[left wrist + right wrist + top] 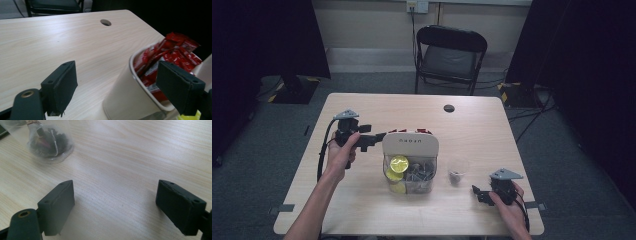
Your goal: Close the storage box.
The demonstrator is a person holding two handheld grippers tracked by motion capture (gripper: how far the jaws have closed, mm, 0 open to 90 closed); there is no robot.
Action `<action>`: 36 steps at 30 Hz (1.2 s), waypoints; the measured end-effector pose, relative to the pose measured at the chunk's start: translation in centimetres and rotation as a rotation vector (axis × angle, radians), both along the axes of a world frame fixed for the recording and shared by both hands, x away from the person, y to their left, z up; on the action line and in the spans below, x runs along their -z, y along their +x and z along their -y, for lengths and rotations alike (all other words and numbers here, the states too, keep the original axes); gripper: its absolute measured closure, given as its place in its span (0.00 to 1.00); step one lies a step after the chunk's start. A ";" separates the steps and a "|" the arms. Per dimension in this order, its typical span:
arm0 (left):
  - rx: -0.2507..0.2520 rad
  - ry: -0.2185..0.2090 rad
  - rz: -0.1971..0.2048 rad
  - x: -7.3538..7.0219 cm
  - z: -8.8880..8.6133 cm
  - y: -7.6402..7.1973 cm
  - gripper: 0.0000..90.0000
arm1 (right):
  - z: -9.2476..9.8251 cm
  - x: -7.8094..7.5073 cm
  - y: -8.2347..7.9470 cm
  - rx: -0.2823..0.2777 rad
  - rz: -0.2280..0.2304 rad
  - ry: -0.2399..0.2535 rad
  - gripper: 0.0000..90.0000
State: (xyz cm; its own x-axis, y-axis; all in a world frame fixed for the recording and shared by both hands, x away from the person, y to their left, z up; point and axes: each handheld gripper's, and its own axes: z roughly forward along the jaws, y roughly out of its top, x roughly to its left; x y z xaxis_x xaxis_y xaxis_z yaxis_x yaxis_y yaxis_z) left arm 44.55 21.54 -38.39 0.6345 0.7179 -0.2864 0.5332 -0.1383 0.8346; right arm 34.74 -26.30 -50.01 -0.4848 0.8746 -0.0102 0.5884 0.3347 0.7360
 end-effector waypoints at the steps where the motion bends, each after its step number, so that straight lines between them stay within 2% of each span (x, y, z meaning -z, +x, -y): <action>1: 0.006 0.003 0.005 0.0 0.1 -0.1 0.20 | 0.0 0.0 0.0 0.000 0.000 0.000 0.17; 9: 0.010 0.005 0.018 -0.5 0.4 -0.7 0.23 | 0.0 0.0 0.0 0.000 0.000 0.000 0.17; 13: 0.035 -0.002 0.025 -0.9 0.7 -1.1 0.23 | 0.0 0.0 0.0 -0.001 0.001 -0.001 0.17; 22: 0.040 0.030 0.028 -1.0 0.7 -1.4 0.22 | 0.0 0.0 0.1 -0.008 -0.002 0.000 0.16; 25: 0.044 0.018 0.026 -1.0 0.8 -1.5 0.22 | 0.0 0.0 0.1 -0.007 -0.002 -0.001 0.15; 30: 0.054 0.023 0.024 -0.9 0.8 -1.7 0.22 | 0.0 0.0 0.1 -0.007 -0.002 -0.001 0.15; 36: 0.059 0.017 0.043 -0.9 1.0 -2.3 0.22 | 0.0 0.0 0.1 -0.009 -0.002 -0.001 0.15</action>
